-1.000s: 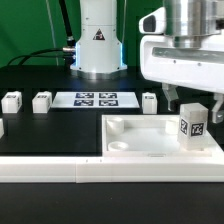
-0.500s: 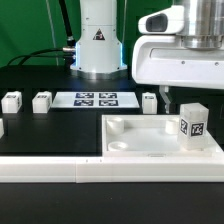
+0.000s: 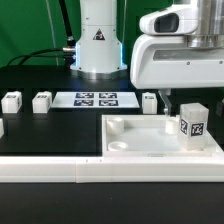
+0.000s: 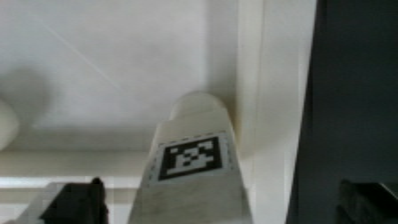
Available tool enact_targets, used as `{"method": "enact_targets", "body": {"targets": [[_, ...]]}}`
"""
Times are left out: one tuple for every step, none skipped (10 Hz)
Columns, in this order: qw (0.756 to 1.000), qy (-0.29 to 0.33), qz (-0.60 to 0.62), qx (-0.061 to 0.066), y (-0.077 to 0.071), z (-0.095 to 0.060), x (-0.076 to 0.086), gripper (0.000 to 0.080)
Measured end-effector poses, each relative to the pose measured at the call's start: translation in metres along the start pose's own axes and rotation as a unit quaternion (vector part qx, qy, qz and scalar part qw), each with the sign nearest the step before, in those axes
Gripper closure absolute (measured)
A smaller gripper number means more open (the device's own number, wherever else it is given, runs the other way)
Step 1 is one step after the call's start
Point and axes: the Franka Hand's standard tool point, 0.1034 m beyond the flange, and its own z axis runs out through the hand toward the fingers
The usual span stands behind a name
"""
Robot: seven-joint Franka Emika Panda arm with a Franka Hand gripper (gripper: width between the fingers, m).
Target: Assemble square table
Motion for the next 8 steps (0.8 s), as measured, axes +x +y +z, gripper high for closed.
{"method": "enact_targets", "body": {"targets": [[1.000, -0.001, -0.031, 0.000, 0.0007, -0.0004, 0.0003, 0.0150], [0.998, 0.000, -0.063, 0.000, 0.0004, -0.0015, 0.0017, 0.0150], [0.997, 0.001, -0.074, 0.000, 0.0005, -0.0016, 0.0020, 0.0150], [0.998, 0.001, -0.070, 0.000, 0.0005, -0.0015, 0.0018, 0.0150], [0.998, 0.001, -0.070, 0.000, 0.0006, -0.0015, 0.0018, 0.0239], [0.998, 0.001, -0.069, 0.000, 0.0006, -0.0015, 0.0018, 0.0459], [0.998, 0.001, -0.069, 0.000, 0.0013, -0.0017, 0.0021, 0.0459], [0.998, 0.001, -0.069, 0.000, 0.0019, -0.0016, 0.0021, 0.0508]]}}
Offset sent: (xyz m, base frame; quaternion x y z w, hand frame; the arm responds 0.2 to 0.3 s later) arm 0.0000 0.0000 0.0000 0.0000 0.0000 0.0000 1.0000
